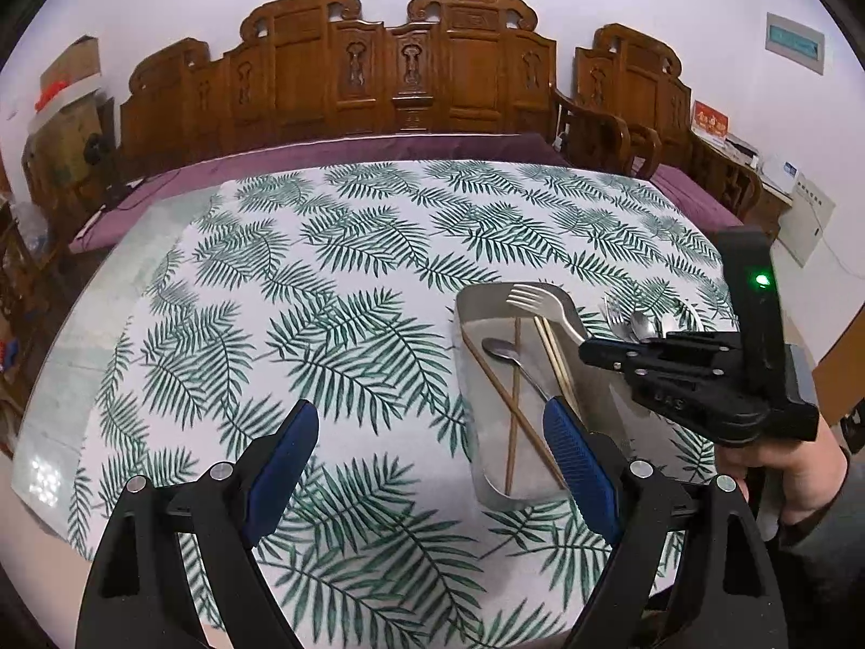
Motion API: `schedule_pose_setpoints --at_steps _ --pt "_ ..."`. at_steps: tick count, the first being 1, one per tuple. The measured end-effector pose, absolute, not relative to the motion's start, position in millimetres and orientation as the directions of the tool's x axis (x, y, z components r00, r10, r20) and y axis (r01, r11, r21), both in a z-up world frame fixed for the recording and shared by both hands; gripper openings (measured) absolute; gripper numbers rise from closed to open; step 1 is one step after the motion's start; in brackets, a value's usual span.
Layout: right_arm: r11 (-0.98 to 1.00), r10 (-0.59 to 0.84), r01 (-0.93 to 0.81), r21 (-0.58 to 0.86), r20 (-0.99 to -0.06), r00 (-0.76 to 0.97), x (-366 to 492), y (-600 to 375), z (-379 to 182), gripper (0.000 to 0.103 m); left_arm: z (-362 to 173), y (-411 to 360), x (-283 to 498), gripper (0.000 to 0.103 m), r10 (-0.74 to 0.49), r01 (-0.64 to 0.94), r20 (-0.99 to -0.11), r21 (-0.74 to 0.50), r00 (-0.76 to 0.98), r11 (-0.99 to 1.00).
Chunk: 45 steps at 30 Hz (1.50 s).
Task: Organize utensils
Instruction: 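Carry the metal fork into the tray and open the right tool, then lower the left tool onto the pile and grasp a metal fork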
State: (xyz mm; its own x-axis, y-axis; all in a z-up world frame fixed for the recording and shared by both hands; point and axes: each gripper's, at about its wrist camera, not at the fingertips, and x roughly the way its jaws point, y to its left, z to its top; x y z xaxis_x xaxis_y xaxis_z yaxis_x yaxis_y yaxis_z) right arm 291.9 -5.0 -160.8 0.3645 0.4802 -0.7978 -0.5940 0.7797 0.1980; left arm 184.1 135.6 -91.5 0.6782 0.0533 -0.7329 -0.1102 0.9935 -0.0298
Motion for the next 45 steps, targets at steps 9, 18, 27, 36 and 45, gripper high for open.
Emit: schedule_pose_setpoints --at_steps 9,18,27,36,45 --pt "0.814 0.421 -0.547 0.197 -0.848 0.323 309.6 17.6 -186.9 0.004 -91.5 150.4 202.4 0.082 0.034 -0.112 -0.741 -0.055 0.671 0.992" --pt "0.799 0.454 -0.538 0.267 -0.855 0.25 316.9 36.2 -197.8 0.006 -90.4 153.6 217.0 0.082 0.036 -0.089 -0.751 -0.03 0.659 0.996" --pt "0.759 0.451 -0.627 0.175 -0.837 0.312 302.8 17.6 -171.4 0.006 -92.3 142.0 221.0 0.082 0.006 -0.067 -0.753 -0.051 0.658 0.996" --pt "0.781 0.447 -0.608 0.143 -0.807 0.385 297.6 -44.9 -141.5 0.006 -104.7 109.3 236.8 0.082 -0.032 -0.013 -0.767 -0.053 0.641 0.999" --pt "0.823 0.414 -0.554 0.123 -0.798 0.439 299.9 -110.6 -129.8 0.006 -108.4 70.5 265.2 0.082 -0.089 0.041 -0.766 -0.082 0.637 0.996"
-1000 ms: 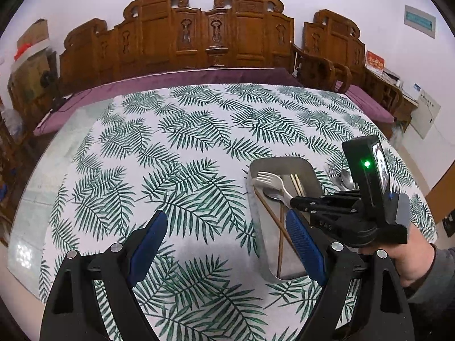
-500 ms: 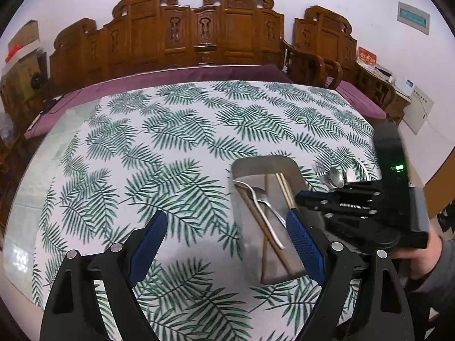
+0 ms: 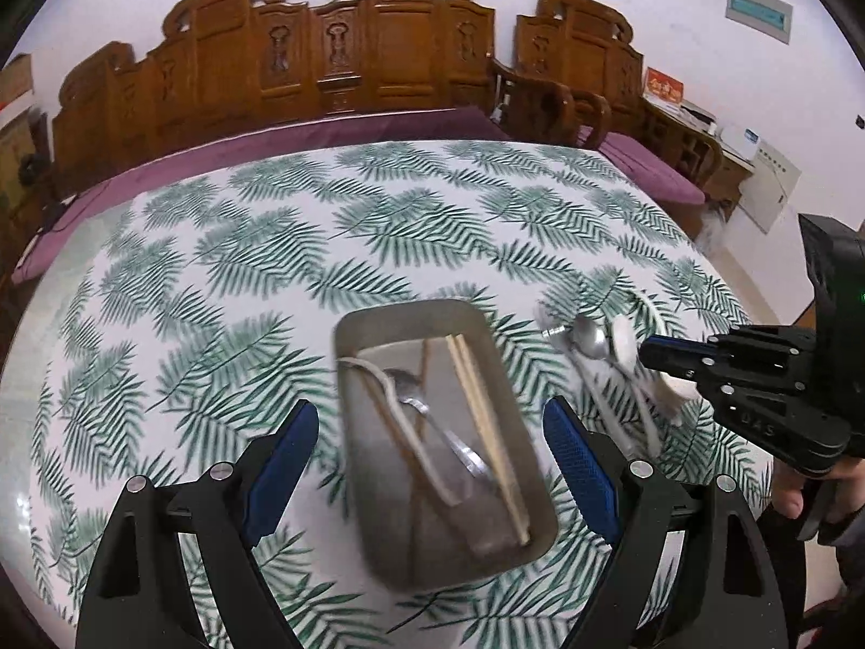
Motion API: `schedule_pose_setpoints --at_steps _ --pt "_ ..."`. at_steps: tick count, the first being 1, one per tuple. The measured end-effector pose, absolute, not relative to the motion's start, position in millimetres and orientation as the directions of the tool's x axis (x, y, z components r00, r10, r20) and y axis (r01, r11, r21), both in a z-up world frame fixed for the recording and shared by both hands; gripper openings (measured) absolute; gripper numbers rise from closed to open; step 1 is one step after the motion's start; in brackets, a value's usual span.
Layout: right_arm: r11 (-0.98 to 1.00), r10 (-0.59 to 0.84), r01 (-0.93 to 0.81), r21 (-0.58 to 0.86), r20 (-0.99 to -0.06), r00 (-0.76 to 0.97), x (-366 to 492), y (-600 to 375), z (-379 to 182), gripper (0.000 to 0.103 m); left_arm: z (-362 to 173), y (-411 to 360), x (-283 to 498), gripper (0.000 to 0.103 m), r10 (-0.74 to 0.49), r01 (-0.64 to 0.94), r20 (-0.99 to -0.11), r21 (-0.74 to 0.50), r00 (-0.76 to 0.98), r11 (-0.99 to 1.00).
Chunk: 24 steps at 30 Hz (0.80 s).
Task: Organize utensils
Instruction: 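Lower the left tool onto the pile and grasp a metal fork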
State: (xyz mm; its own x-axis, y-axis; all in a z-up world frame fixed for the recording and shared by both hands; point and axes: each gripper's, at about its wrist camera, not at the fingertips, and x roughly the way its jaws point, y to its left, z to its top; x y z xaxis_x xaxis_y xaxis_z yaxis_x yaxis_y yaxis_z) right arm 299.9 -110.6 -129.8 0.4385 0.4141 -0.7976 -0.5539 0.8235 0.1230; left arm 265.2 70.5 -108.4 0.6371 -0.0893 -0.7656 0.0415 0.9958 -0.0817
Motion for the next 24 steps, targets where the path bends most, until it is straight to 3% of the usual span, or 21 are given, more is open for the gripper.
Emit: schedule_pose_setpoints --at_steps 6,24 --pt "0.856 0.391 -0.498 0.138 -0.802 0.451 304.0 -155.6 -137.5 0.012 -113.6 42.9 279.6 0.081 -0.136 0.082 -0.77 -0.109 0.623 0.991" --pt "0.893 0.326 -0.437 0.105 -0.821 0.469 300.7 -215.3 -168.7 0.012 -173.2 -46.1 329.6 0.048 -0.224 0.168 -0.841 -0.161 0.492 0.973"
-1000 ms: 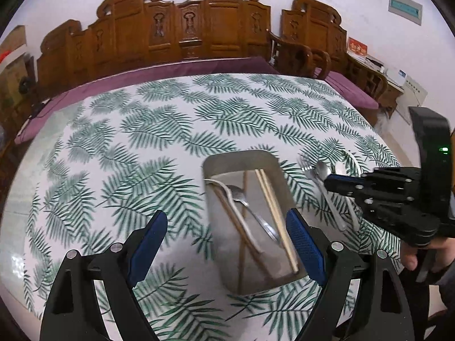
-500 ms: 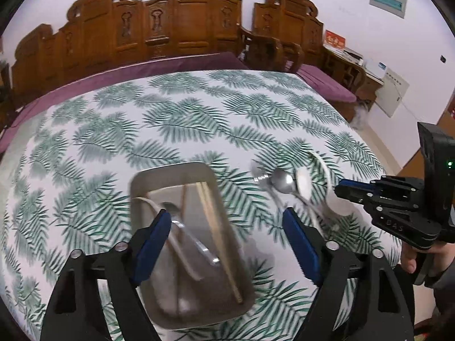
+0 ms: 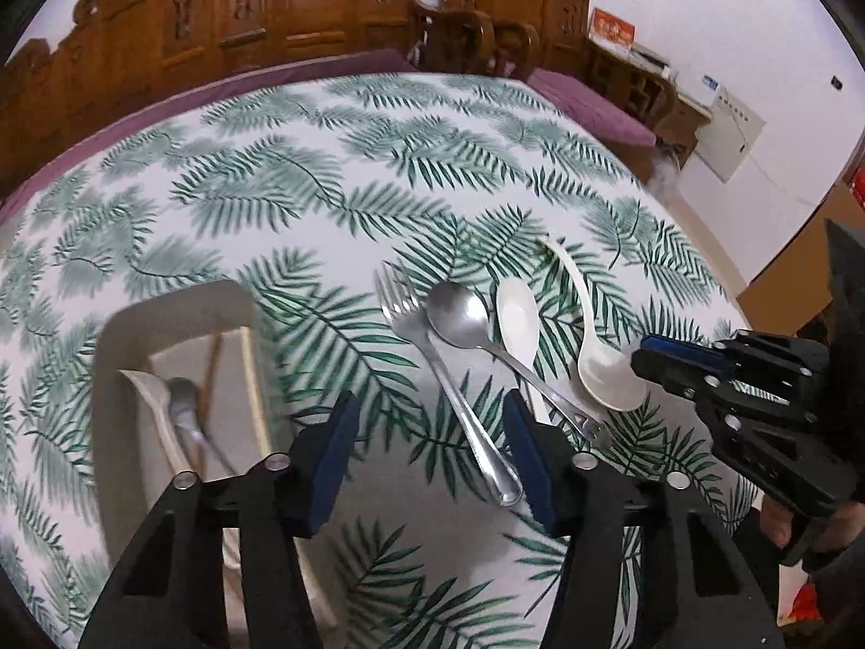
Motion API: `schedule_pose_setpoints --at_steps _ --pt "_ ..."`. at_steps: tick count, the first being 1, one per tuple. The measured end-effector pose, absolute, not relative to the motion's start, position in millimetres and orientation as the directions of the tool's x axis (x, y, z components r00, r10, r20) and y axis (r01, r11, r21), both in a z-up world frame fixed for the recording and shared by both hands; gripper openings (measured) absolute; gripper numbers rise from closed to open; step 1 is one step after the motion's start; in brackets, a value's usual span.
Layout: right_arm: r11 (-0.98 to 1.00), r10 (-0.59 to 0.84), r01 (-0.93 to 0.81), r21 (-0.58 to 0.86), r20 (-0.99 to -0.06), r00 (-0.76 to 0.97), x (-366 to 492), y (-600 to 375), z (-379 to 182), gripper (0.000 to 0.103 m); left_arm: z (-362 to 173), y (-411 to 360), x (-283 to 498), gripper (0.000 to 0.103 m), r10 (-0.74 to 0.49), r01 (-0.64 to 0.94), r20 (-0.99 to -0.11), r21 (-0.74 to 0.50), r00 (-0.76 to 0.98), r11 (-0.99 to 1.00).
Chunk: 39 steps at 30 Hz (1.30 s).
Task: Organize utensils
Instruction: 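Lower the left tool onto the pile and grasp a metal fork, then grasp a metal spoon with the right tool while the left tool holds the fork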
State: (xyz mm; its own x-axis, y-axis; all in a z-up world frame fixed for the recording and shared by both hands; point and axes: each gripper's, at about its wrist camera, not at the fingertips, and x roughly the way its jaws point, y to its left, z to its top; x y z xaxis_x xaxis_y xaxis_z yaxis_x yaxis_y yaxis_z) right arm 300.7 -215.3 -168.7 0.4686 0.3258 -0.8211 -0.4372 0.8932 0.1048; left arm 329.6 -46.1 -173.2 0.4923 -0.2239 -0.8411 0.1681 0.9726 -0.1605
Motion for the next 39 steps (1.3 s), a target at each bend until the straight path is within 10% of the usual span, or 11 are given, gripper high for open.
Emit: schedule_pose_setpoints --at_steps 23,39 --pt "0.895 0.328 -0.43 0.117 -0.826 0.459 298.6 -226.6 -178.0 0.012 -226.2 -60.9 376.9 0.006 -0.208 0.113 -0.907 -0.179 0.366 0.977" --pt "0.853 0.349 -0.506 0.129 -0.861 0.37 318.8 -188.8 -209.9 0.023 -193.3 -39.6 345.7 0.006 -0.233 0.118 -0.866 -0.201 0.443 0.972"
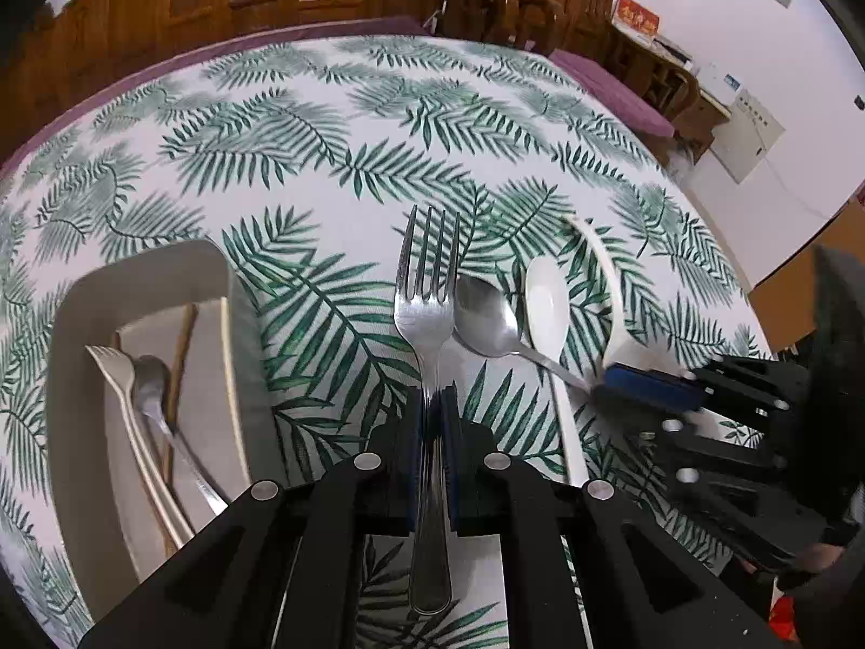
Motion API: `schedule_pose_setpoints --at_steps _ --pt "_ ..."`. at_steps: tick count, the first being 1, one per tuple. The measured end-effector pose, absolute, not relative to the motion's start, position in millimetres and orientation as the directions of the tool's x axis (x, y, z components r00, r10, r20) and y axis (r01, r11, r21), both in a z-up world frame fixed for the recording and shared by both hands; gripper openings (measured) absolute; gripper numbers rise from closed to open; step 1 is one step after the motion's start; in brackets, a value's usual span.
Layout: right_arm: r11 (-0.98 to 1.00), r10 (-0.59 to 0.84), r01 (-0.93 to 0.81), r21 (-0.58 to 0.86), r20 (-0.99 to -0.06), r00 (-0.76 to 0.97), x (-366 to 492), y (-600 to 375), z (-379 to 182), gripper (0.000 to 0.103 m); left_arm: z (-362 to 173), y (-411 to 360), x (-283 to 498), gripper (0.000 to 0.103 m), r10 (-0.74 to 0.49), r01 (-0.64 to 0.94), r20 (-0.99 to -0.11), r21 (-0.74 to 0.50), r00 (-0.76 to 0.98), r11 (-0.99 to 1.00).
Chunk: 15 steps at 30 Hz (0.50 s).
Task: Organize utensils
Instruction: 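Grasp a metal spoon with the right tool while the left tool holds the fork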
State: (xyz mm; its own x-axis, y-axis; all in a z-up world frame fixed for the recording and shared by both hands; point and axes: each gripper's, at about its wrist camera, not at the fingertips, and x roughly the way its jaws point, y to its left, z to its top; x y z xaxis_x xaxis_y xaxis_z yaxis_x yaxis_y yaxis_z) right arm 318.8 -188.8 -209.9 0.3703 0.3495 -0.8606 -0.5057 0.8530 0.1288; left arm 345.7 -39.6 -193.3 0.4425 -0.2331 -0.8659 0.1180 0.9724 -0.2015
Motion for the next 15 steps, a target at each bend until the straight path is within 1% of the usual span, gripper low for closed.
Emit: schedule_pose_setpoints --at_steps 5,10,15 --pt "0.856 0.334 -0.501 0.127 -0.875 0.349 328.0 -184.5 -218.2 0.023 -181.4 -35.1 336.9 0.006 -0.248 0.123 -0.852 -0.216 0.462 0.969" --pt "0.85 0.359 -0.501 0.162 -0.875 0.326 335.8 -177.1 -215.5 0.024 -170.7 -30.6 326.9 0.006 -0.254 0.127 -0.838 -0.22 0.483 0.967" --pt "0.858 0.315 -0.498 0.127 -0.896 0.314 334.9 -172.8 -222.1 0.025 -168.3 -23.3 318.7 0.006 -0.252 0.123 -0.837 -0.22 0.486 0.968"
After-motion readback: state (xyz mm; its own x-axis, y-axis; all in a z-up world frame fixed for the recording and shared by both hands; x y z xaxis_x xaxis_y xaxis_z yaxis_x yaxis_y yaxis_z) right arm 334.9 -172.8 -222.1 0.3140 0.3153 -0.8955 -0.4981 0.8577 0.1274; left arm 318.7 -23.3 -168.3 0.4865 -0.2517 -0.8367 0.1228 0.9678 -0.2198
